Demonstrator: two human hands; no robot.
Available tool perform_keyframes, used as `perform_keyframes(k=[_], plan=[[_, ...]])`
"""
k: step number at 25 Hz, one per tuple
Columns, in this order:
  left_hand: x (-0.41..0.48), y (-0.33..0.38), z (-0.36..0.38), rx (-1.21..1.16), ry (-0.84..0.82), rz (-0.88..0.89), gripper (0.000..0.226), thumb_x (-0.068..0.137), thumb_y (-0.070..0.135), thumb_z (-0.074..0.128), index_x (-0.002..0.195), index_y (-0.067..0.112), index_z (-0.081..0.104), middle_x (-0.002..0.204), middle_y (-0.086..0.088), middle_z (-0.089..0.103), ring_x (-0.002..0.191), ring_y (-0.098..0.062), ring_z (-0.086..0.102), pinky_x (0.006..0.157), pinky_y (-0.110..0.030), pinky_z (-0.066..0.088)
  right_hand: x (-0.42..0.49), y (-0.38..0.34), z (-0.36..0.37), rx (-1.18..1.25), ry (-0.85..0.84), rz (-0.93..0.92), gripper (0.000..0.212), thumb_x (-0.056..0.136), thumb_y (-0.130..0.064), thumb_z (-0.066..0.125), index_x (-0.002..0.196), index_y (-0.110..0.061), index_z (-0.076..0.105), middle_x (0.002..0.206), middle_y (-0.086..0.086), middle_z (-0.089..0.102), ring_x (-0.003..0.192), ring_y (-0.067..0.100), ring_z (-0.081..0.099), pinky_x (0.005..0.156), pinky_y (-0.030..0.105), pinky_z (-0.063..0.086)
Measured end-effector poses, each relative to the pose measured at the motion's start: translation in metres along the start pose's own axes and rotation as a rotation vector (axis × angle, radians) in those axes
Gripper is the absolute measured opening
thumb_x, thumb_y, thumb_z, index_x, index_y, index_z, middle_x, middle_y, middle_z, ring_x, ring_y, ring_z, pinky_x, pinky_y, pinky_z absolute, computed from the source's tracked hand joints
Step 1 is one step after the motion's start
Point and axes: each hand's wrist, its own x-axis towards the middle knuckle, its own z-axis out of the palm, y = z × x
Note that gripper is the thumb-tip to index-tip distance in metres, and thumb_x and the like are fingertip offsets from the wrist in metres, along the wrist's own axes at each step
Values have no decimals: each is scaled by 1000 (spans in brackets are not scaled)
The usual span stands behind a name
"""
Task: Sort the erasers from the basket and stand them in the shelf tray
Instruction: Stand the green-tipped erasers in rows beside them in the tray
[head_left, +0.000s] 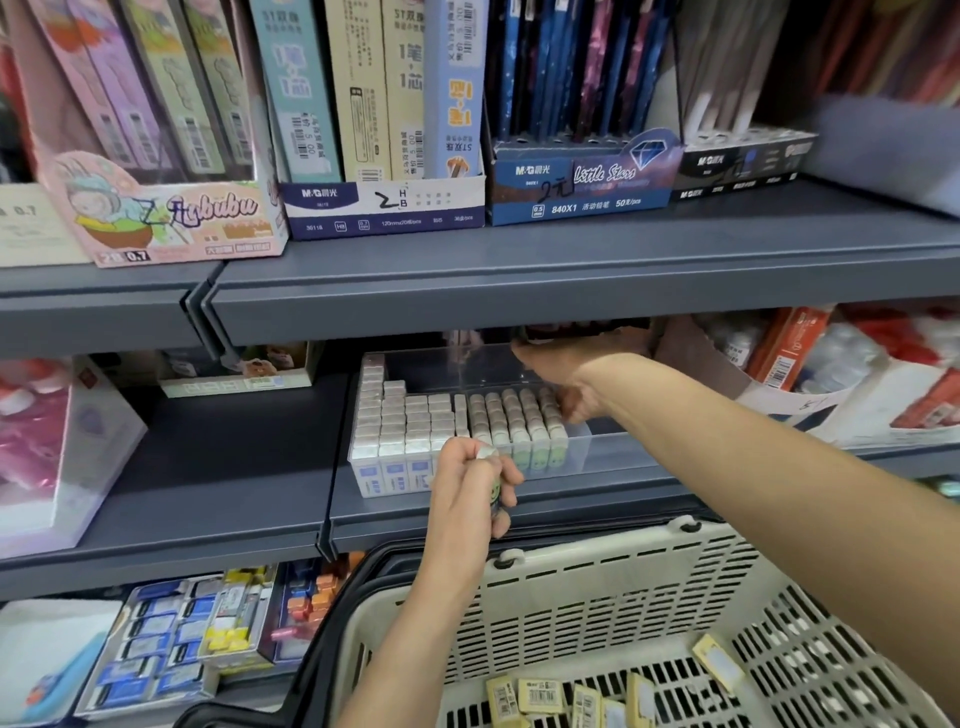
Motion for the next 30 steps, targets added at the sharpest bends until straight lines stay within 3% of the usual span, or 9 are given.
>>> perform_keyframes(k=[2,6,10,14,15,18,19,26,30], plan=[[0,1,0,-10,-4,3,20,91,2,36,78,16,43,71,-1,58,57,-10,44,43,-21,30,2,4,2,21,11,18,65,89,-61,39,130,-10,43,123,9,55,112,23,55,101,41,43],[-1,4,-1,-29,-5,9,19,91,3,37,78,15,43,71,-1,58,56,-9,44,43,-22,29,7,10,5,177,3,92,51,89,-58,44,101,-9,56,84,4,61,76,16,58,90,30,48],[-3,5,-3,-53,-11,2,20,91,2,36,78,15,43,69,0,59,55,-9,44,43,-21,29,20,11,8,310,13,119,44,90,-53,47,101,-13,58,85,-2,60,78,11,56,97,25,45],[-2,3,-5,-65,-8,-7,17,91,3,38,79,14,45,70,1,61,55,-8,46,43,-21,31,22,11,4,356,-96,207,27,92,-22,52,69,-10,59,57,-5,58,49,4,51,64,13,45],[-2,3,-6,-54,17,-4,16,91,4,39,80,14,46,72,2,62,56,-7,47,44,-21,33,22,12,2,350,-112,215,26,91,-15,51,68,-10,58,59,-4,57,51,4,51,65,14,45],[3,1,-10,34,155,16,10,90,13,46,84,19,51,80,9,61,57,2,52,55,-25,42,23,14,-1,391,-139,235,16,90,-9,49,78,-7,59,76,-2,56,70,6,50,97,18,43],[4,0,-10,50,185,19,8,90,15,47,85,19,52,83,11,60,57,5,51,59,-26,44,24,14,-2,386,-142,233,17,91,-11,48,80,-7,60,77,-2,56,71,7,50,101,20,41],[5,1,-8,62,208,21,6,89,16,48,86,18,52,87,11,58,57,5,50,60,-24,45,20,9,2,340,-131,249,31,95,-20,48,71,-6,61,71,-3,55,62,6,49,90,17,41],[7,1,-9,36,200,30,8,89,13,48,86,17,54,92,6,62,64,4,55,55,-21,46,15,6,2,340,-109,256,30,96,-20,45,76,-5,62,74,-2,57,64,7,52,93,17,41]])
